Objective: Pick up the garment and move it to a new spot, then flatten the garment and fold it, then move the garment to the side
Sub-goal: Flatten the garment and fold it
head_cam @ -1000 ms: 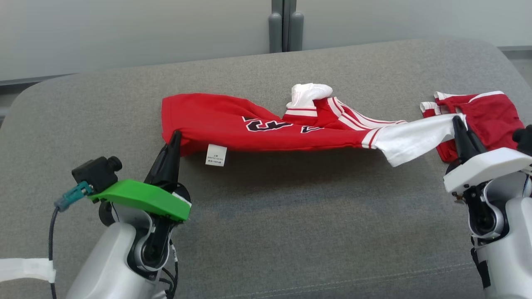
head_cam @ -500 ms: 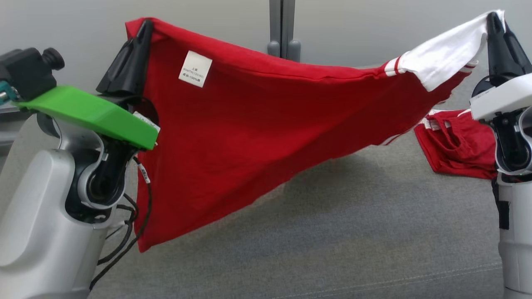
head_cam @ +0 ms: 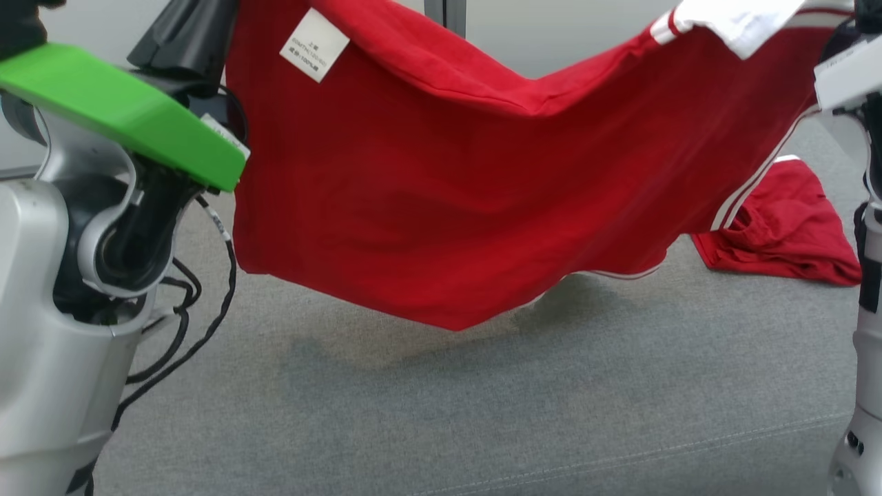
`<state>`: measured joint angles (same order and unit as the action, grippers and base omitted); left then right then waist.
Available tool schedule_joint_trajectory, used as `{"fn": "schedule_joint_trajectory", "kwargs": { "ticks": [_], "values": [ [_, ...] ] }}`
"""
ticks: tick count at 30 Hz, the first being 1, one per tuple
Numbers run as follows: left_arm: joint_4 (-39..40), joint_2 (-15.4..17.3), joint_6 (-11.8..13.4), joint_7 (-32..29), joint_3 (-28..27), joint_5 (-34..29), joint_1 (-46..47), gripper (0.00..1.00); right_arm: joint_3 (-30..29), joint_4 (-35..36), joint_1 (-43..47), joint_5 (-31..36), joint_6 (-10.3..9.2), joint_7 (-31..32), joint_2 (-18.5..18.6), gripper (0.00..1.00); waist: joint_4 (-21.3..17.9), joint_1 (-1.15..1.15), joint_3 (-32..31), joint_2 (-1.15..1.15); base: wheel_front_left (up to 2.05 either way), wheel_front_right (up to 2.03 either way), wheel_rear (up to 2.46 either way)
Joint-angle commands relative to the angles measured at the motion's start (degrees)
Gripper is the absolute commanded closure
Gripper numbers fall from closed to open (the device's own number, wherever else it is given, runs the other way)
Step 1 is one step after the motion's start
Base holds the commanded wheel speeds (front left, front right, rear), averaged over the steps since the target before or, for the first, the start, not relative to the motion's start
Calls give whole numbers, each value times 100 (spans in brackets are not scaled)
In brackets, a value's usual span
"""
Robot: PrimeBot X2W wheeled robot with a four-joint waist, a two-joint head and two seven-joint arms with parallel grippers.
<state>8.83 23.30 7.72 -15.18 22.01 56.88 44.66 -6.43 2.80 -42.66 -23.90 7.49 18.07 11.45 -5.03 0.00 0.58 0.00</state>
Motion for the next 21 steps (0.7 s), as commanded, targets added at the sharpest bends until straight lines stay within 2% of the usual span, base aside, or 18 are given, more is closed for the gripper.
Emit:
{"fn": "schedule_joint_trajectory", "kwargs": {
  "ticks": [1, 6, 11, 16, 21],
  "values": [
    [-33, 38, 43, -64, -9, 3, 142, 100, 39, -22, -140, 30, -1, 60, 14, 100, 10, 0, 165, 0, 0, 0, 0],
    [-350, -13, 121, -310, -12, 57, 614, 100, 139, -384, -742, 145, -1, 142, 30, 100, 85, 0, 621, 0, 0, 0, 0],
    [-1072, -148, 146, -379, -28, -69, 1402, 100, 302, -1223, -1729, 477, -1, -23, 3, 100, 158, 0, 1156, 0, 0, 0, 0],
    [-2164, -463, 205, -101, -122, -245, 2483, 100, 300, -2473, -3083, 1058, -1, -543, -142, 100, 233, 0, 1686, 0, 0, 0, 0],
    [-3356, -735, 76, 627, -114, -645, 3434, 100, 219, -3688, -4220, 1760, -1, -1469, -298, 100, 270, 0, 1918, 0, 0, 0, 0]
  ]
}}
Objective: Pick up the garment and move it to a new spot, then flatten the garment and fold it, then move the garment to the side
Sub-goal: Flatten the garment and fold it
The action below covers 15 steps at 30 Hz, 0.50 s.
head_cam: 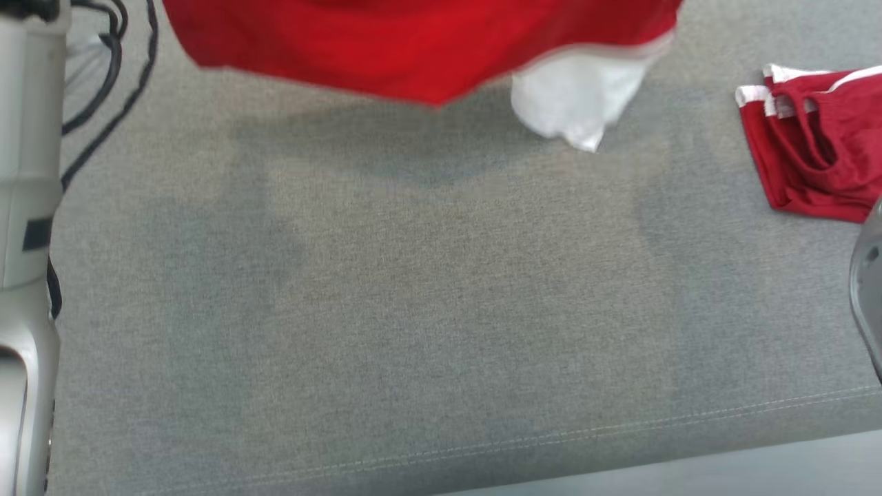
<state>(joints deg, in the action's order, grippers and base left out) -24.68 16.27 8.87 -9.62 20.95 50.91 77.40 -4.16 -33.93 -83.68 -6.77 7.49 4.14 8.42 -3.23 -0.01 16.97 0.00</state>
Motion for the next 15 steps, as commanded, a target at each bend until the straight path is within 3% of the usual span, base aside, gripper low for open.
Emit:
{"fn": "schedule_joint_trajectory", "kwargs": {
  "ticks": [1, 2, 9, 15],
  "values": [
    [-181, -105, -41, 320, -35, -121, 382, 100, -40, -195, -346, 167, -1, -290, -21, 100, 108, 1, 329, 0, 0, 0, 0],
    [-181, -105, -41, 320, -35, -121, 382, 100, -40, -195, -346, 167, -1, -290, -21, 100, 108, 1, 329, 0, 0, 0, 0],
    [-1238, -280, -407, 1970, -97, -671, 1358, 100, -520, -1211, -1238, 860, -1, -1635, -194, 100, 129, 1, 704, 0, 0, 0, 0],
    [-2016, -185, -704, 2237, -179, -594, 1368, 100, -437, -1871, -1334, 801, -1, -1867, -403, 100, 16, 1, 1292, 0, 0, 0, 0]
  ]
}}
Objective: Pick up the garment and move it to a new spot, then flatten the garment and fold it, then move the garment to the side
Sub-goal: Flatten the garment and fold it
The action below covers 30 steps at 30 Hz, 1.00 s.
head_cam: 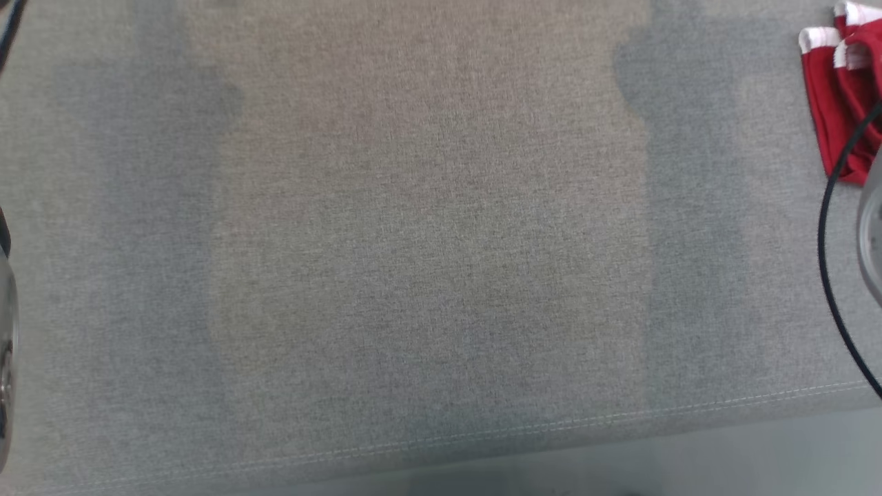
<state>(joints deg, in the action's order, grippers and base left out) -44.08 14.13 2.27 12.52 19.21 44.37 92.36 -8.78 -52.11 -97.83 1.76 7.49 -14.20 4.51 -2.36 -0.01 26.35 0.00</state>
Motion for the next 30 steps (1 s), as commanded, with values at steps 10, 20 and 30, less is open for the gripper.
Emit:
{"fn": "schedule_joint_trajectory", "kwargs": {
  "ticks": [10, 20, 30],
  "values": [
    [-657, 307, -686, 23, -132, 374, -508, 100, 968, -43, 631, -1118, -2, -106, 63, 100, -186, 1, 527, 0, 0, 0, 0],
    [-125, 367, -951, 10, -87, 839, -1824, 100, 2081, 960, 2306, -2586, -2, 13, 551, 100, -30, 1, -170, 0, 0, 0, 0],
    [1507, 532, -822, -242, 83, 1437, -5027, 100, 2306, 2636, 5398, -3591, -2, 559, 1067, 100, 237, 1, -1146, 0, 0, 0, 0]
  ]
}}
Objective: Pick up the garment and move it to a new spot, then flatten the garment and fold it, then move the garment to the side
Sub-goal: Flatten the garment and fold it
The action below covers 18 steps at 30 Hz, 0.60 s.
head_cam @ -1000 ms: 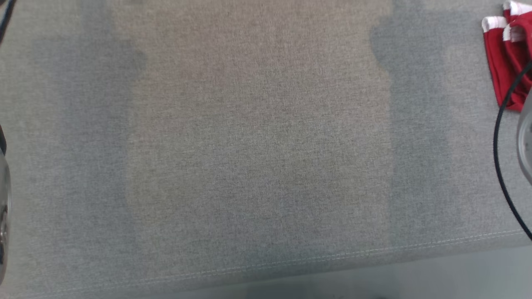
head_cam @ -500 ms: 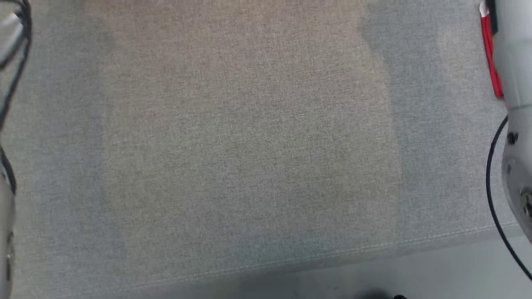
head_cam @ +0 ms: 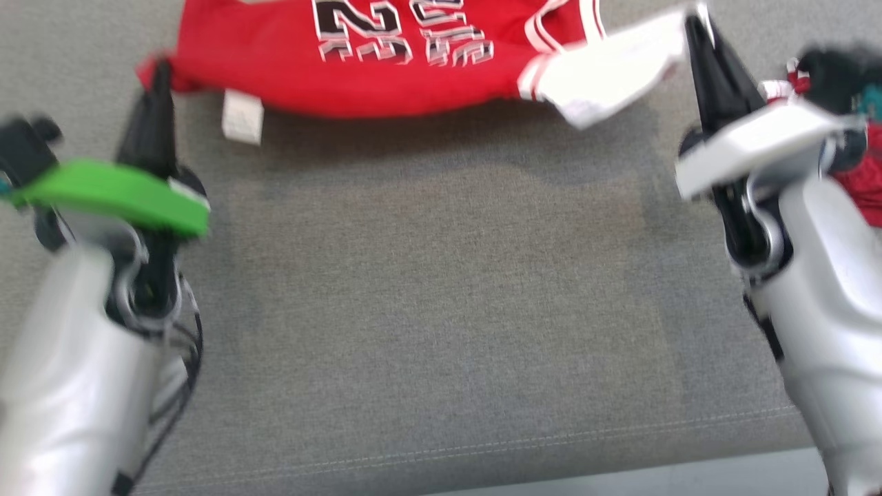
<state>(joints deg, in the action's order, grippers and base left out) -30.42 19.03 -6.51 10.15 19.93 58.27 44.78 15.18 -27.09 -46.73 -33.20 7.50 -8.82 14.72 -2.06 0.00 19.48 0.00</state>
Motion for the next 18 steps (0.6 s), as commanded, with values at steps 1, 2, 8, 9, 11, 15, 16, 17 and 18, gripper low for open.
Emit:
{"fn": "schedule_joint_trajectory", "kwargs": {
  "ticks": [1, 2, 8, 9, 11, 15, 16, 17, 18],
  "values": [
    [320, 58, 121, -11, 13, 94, -582, 100, -160, 302, 609, -130, -3, 87, 58, 100, 225, 0, -525, 0, 0, 0, 0],
    [320, 58, 121, -11, 13, 94, -582, 100, -160, 302, 609, -130, -3, 87, 58, 100, 225, 0, -525, 0, 0, 0, 0],
    [1529, 88, 587, 61, 0, 348, -2483, 100, -938, 1411, 2628, -76, -2, 438, -180, 100, 280, 0, -774, 0, 0, 0, 0],
    [1636, 105, 645, 69, 30, 325, -2694, 100, -1050, 1529, 2866, -60, -2, 500, -263, 100, 278, 0, -794, 0, 0, 0, 0],
    [1773, 125, 757, 117, 93, 257, -3080, 100, -1242, 1742, 3317, 8, -2, 648, -419, 100, 274, 0, -847, 0, 0, 0, 0],
    [1858, 59, 876, 155, 243, 235, -3680, 100, -1540, 2045, 4082, 132, -2, 974, -650, 100, 274, 0, -989, 0, 0, 0, 0],
    [1856, 62, 896, 158, 298, 197, -3802, 100, -1601, 2122, 4253, 151, -2, 1071, -691, 100, 274, 0, -1022, 0, 0, 0, 0],
    [1850, 48, 926, 173, 338, 172, -3906, 100, -1662, 2195, 4403, 172, -2, 1157, -724, 100, 275, 0, -1061, 0, 0, 0, 0],
    [1835, 49, 946, 180, 366, 125, -4004, 100, -1694, 2274, 4562, 174, -2, 1255, -759, 100, 274, 0, -1104, 0, 0, 0, 0]
  ]
}}
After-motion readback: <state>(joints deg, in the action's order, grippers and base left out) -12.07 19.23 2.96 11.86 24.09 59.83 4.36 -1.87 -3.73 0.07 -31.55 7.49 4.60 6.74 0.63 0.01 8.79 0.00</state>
